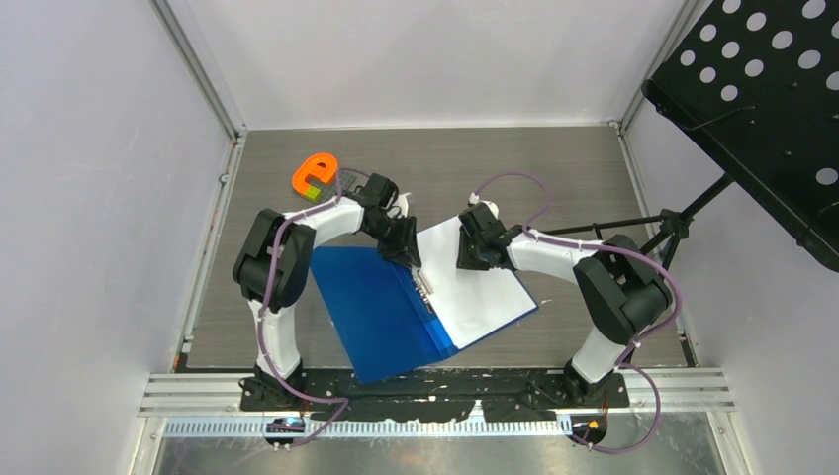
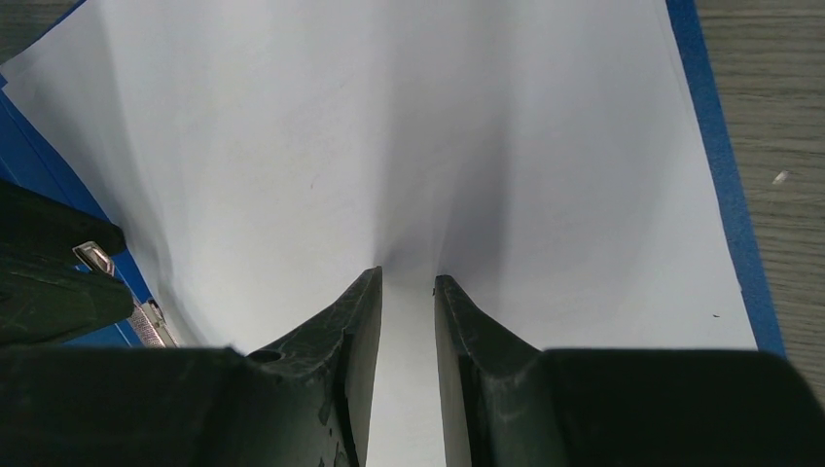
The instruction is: Put the files into the folder
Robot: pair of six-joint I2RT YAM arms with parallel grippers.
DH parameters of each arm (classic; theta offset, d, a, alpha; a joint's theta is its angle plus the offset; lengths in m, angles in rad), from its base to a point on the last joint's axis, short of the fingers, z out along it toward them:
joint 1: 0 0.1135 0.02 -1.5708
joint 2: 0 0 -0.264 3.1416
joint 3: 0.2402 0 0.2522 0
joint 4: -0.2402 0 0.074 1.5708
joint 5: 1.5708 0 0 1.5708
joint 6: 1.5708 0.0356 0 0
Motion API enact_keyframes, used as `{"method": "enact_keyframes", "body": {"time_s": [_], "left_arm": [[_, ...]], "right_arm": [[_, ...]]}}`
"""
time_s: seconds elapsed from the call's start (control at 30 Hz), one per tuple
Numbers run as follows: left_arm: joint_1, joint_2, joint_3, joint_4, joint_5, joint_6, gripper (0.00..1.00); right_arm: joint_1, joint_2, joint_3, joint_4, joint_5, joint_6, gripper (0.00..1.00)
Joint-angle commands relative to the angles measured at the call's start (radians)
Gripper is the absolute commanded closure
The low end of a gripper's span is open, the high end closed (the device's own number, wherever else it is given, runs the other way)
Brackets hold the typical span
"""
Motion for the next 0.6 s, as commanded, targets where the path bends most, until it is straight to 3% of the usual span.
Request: {"method": "enact_keyframes", "body": {"time_s": [0.0,0.57], "left_arm": [[-0.016,-0.064,-0.005,0.023,0.064,0.014,0.63],[-0.020,-0.081,-0.079,0.176,0.190,-0.036,0.62]], "right_arm": [[0.011,0.037,-0.006,-0.019,0.001,0.021,0.68],[0.016,0.046,-0.005,-0.018,-0.001,0.020,0.68]]}}
